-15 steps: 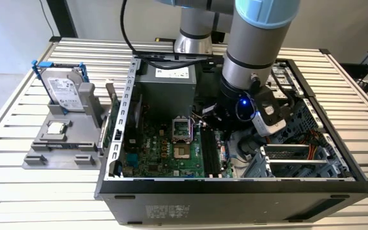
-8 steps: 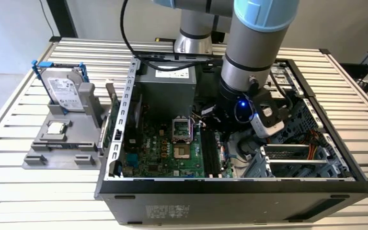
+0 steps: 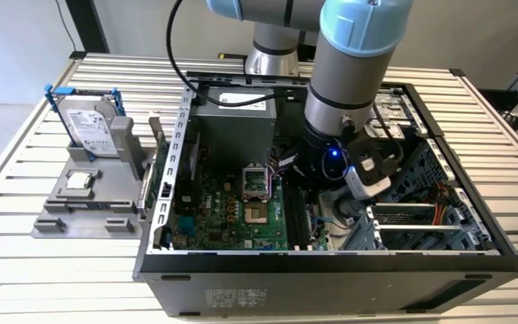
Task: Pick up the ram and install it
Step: 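Insert the ram into the slot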
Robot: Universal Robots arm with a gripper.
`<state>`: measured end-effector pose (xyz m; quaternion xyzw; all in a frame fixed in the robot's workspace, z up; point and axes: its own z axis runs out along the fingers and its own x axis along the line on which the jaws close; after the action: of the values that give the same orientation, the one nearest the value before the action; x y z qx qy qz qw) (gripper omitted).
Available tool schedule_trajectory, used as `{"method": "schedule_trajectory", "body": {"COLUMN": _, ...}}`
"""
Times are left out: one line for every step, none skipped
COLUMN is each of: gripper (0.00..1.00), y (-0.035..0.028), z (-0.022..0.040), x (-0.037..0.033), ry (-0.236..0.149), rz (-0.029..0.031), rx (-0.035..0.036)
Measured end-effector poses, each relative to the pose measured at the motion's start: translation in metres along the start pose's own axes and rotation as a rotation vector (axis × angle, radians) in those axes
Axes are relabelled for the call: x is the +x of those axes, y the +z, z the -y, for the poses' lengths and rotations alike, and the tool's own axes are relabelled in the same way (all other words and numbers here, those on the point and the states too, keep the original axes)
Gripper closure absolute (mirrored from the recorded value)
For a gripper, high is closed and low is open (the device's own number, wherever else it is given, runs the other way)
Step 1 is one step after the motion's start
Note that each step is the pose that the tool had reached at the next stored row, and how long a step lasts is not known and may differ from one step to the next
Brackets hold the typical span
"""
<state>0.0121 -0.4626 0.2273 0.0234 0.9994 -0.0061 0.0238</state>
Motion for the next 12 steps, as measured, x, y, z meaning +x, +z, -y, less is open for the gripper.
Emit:
{"method": "schedule_trajectory", "body": {"gripper": 1.00, "y": 0.0015, "z": 0.0000, "x": 0.0006, "ry": 0.001, "rz": 0.0000, "rx": 0.0001}}
{"method": "schedule_trajectory", "body": {"gripper": 1.00, "y": 0.0027, "z": 0.0000, "x": 0.0014, "ry": 0.003, "rz": 0.0000, "rx": 0.0002}}
{"method": "schedule_trajectory", "body": {"gripper": 1.00, "y": 0.0035, "z": 0.0001, "x": 0.0022, "ry": 0.006, "rz": -0.0001, "rx": 0.0003}}
{"method": "schedule_trajectory", "body": {"gripper": 1.00, "y": 0.0036, "z": 0.0001, "x": 0.0026, "ry": 0.007, "rz": -0.0001, "rx": 0.0005}}
{"method": "schedule_trajectory", "body": {"gripper": 1.00, "y": 0.0036, "z": 0.0003, "x": 0.0026, "ry": 0.007, "rz": -0.0002, "rx": 0.0006}}
{"method": "schedule_trajectory", "body": {"gripper": 1.00, "y": 0.0038, "z": 0.0004, "x": 0.0026, "ry": 0.008, "rz": -0.0003, "rx": 0.0004}}
{"method": "schedule_trajectory", "body": {"gripper": 1.00, "y": 0.0040, "z": 0.0005, "x": 0.0027, "ry": 0.009, "rz": -0.0003, "rx": 0.0004}}
{"method": "schedule_trajectory", "body": {"gripper": 1.00, "y": 0.0040, "z": 0.0006, "x": 0.0030, "ry": 0.010, "rz": -0.0004, "rx": 0.0006}}
{"method": "schedule_trajectory", "body": {"gripper": 1.00, "y": 0.0040, "z": 0.0008, "x": 0.0031, "ry": 0.010, "rz": -0.0004, "rx": 0.0006}}
{"method": "schedule_trajectory", "body": {"gripper": 1.00, "y": 0.0040, "z": 0.0011, "x": 0.0032, "ry": 0.010, "rz": -0.0004, "rx": 0.0006}}
{"method": "schedule_trajectory", "body": {"gripper": 1.00, "y": 0.0041, "z": 0.0015, "x": 0.0033, "ry": 0.011, "rz": -0.0003, "rx": 0.0006}}
{"method": "schedule_trajectory", "body": {"gripper": 1.00, "y": 0.0040, "z": 0.0020, "x": 0.0035, "ry": 0.011, "rz": -0.0003, "rx": 0.0006}}
